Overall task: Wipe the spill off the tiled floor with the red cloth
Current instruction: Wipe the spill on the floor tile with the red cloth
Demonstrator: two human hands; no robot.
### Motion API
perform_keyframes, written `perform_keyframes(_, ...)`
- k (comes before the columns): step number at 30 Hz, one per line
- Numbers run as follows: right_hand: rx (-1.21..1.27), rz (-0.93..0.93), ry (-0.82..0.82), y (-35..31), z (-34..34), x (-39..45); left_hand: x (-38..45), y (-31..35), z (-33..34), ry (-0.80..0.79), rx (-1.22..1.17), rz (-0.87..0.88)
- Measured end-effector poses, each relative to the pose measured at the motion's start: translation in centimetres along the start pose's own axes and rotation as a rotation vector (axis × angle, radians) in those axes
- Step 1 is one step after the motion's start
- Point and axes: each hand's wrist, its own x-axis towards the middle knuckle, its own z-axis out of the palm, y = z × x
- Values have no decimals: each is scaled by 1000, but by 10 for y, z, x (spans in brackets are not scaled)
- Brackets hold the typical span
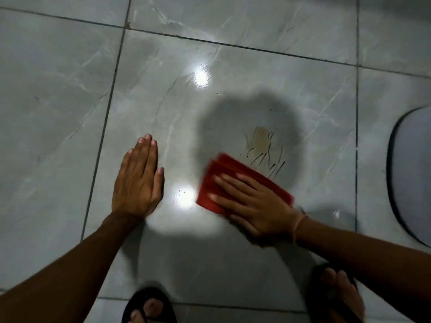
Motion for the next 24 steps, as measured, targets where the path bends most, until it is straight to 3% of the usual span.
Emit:
perform_keyframes(2, -40, 40, -38, 32, 1, -70, 1, -1, 2, 2, -8, 3)
perform_keyframes(5, -68, 365, -13, 110, -21, -96, 0, -2, 5, 20, 2, 7)
perform_keyframes(8, 53, 756, 155, 158, -54, -28, 0, -2, 6, 38, 5, 18)
perform_keyframes(10, 85, 831, 243, 160, -66, 40, -1, -2, 6, 55, 10, 24)
perform_keyframes(14, 38, 570, 276, 90, -54, 118, 0, -1, 5, 56, 1, 32)
perform_keyframes(17, 30, 233, 182, 8, -11, 63, 0, 3, 1, 29, -3, 23)
perform_keyframes(19, 32, 106, 118, -16, 8, 1, 0, 6, -3, 17, -6, -3)
perform_keyframes(21, 4, 101, 80, 6, 17, -51, 1, 7, -4, 10, -16, -9)
perform_keyframes(24, -70, 317, 85, 76, -2, -74, 1, 5, -3, 8, -27, -10)
